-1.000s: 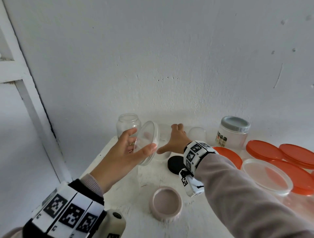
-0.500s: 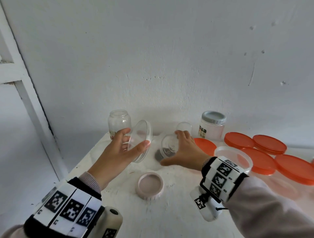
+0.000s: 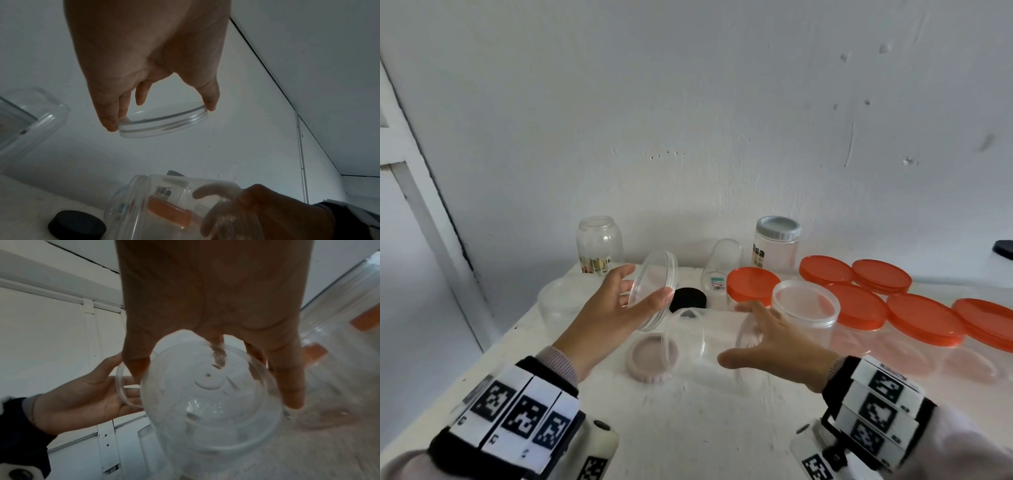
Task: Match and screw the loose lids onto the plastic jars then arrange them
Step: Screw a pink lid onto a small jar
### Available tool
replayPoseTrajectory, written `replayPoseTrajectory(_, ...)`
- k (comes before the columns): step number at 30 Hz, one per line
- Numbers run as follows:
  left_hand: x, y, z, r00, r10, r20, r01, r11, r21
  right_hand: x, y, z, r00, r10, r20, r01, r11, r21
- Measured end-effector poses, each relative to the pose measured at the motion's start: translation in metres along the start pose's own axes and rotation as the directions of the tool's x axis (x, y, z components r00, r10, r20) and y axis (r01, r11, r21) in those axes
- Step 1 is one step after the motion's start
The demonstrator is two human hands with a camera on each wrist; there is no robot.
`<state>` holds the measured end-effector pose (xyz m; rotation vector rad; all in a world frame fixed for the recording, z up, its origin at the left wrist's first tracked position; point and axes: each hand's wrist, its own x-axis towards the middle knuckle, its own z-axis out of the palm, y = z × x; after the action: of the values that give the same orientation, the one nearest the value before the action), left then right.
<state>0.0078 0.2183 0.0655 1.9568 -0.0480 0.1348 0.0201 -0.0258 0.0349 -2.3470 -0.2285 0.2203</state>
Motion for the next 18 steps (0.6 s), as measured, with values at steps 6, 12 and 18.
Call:
replayPoseTrajectory(6, -0.004, 0.000, 0.009, 1.000, -0.021, 0.008, 0.021, 1.000, 0.019, -0.006, 0.008, -0.002, 0.998, 0.063, -0.019, -0.060, 0.989, 0.138)
replayPoseTrajectory(12, -0.008, 0.001, 0.016, 0.999, -0.042, 0.017, 0.041, 0.998, 0.042, -0.007, 0.016, -0.002, 0.972, 0.162, 0.169, -0.211, 0.921, 0.329)
replayPoseTrajectory(18, -0.012, 0.001, 0.021, 0.999, -0.051, 0.000, 0.051, 0.998, 0.031, -0.010, 0.020, -0.005, 0.916, 0.152, 0.372, -0.319, 0.837, 0.445)
